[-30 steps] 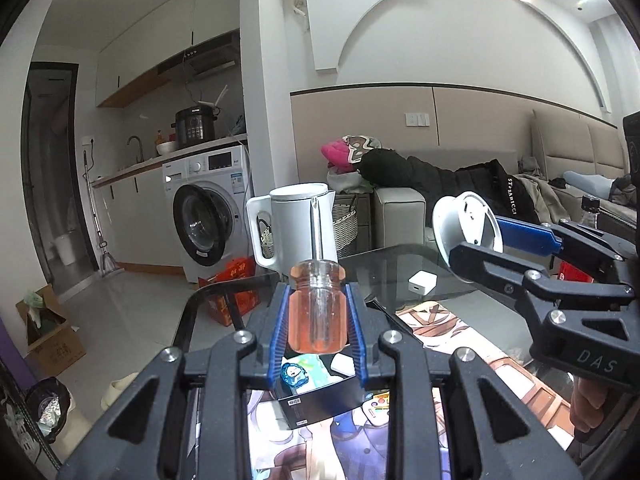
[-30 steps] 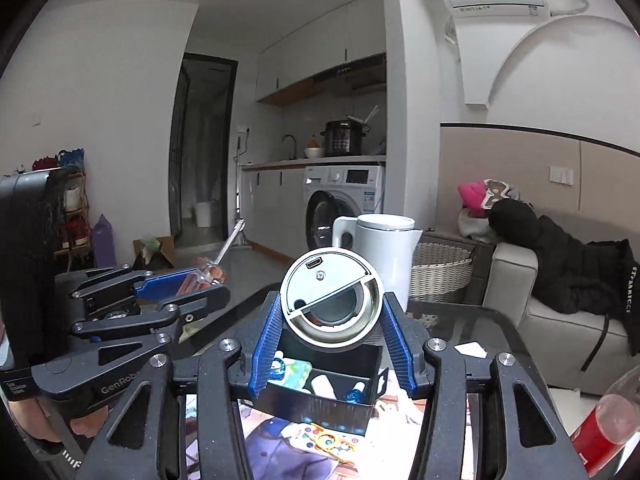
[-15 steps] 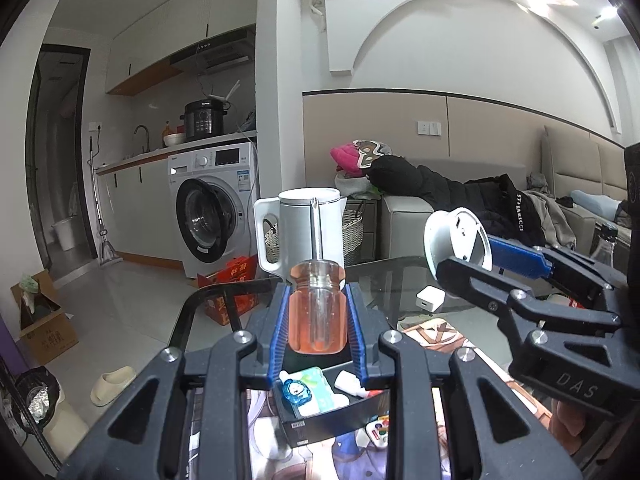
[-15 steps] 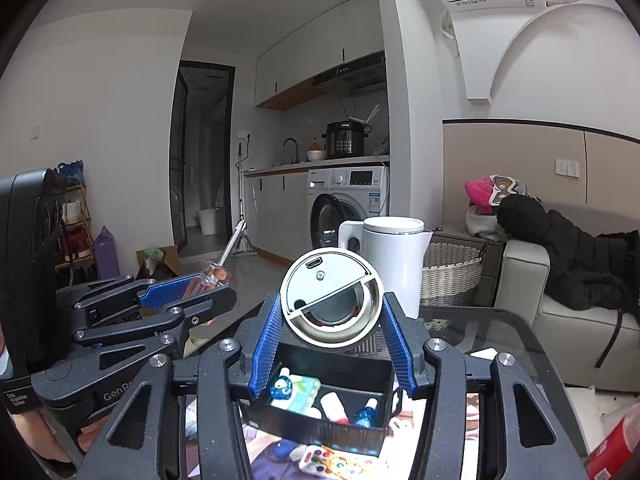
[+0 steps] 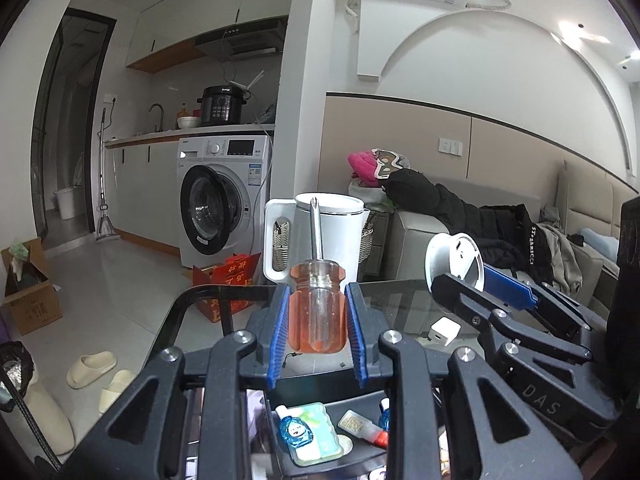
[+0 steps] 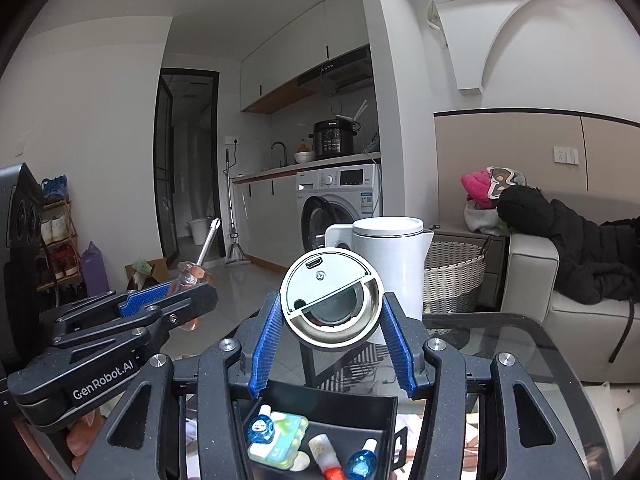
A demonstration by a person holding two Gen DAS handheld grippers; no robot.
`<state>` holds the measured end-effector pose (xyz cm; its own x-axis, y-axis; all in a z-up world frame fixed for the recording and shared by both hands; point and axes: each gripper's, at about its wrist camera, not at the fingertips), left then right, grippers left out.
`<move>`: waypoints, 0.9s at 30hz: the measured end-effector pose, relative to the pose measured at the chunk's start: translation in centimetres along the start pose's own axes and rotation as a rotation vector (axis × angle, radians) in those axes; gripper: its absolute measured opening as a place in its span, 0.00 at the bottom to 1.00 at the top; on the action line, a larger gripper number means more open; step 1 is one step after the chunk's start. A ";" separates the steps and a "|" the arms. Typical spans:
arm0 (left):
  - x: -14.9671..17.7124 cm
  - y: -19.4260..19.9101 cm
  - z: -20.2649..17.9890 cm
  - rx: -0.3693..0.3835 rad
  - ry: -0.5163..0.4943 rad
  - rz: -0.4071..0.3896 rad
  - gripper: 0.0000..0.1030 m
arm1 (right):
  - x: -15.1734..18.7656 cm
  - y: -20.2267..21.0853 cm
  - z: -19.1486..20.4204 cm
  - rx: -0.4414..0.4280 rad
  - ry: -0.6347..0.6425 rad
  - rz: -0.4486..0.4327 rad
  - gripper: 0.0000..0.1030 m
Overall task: Organize rigid objects
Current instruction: 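Lift the screwdriver with the left tool while the right tool lifts the white lid, then lower both tools into the black box and release the screwdriver and white lid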
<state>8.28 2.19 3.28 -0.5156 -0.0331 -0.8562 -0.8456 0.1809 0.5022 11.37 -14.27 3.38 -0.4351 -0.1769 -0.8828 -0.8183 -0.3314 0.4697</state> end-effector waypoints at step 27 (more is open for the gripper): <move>-0.1 -3.4 0.8 -0.004 0.021 0.079 0.24 | -0.2 -4.8 -0.9 0.037 -0.014 0.119 0.48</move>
<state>11.33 2.35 1.56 -0.5831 -0.0398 -0.8114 -0.8030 0.1798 0.5683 15.71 -13.44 1.33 -0.5346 -0.2001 -0.8211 -0.7739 -0.2745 0.5707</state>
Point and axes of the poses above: each gripper's, at about its wrist camera, not at the fingertips, and y roughly against the way its jaws point, z to its left, x to its underside, and after that the axes turned 15 degrees about z, right-handed
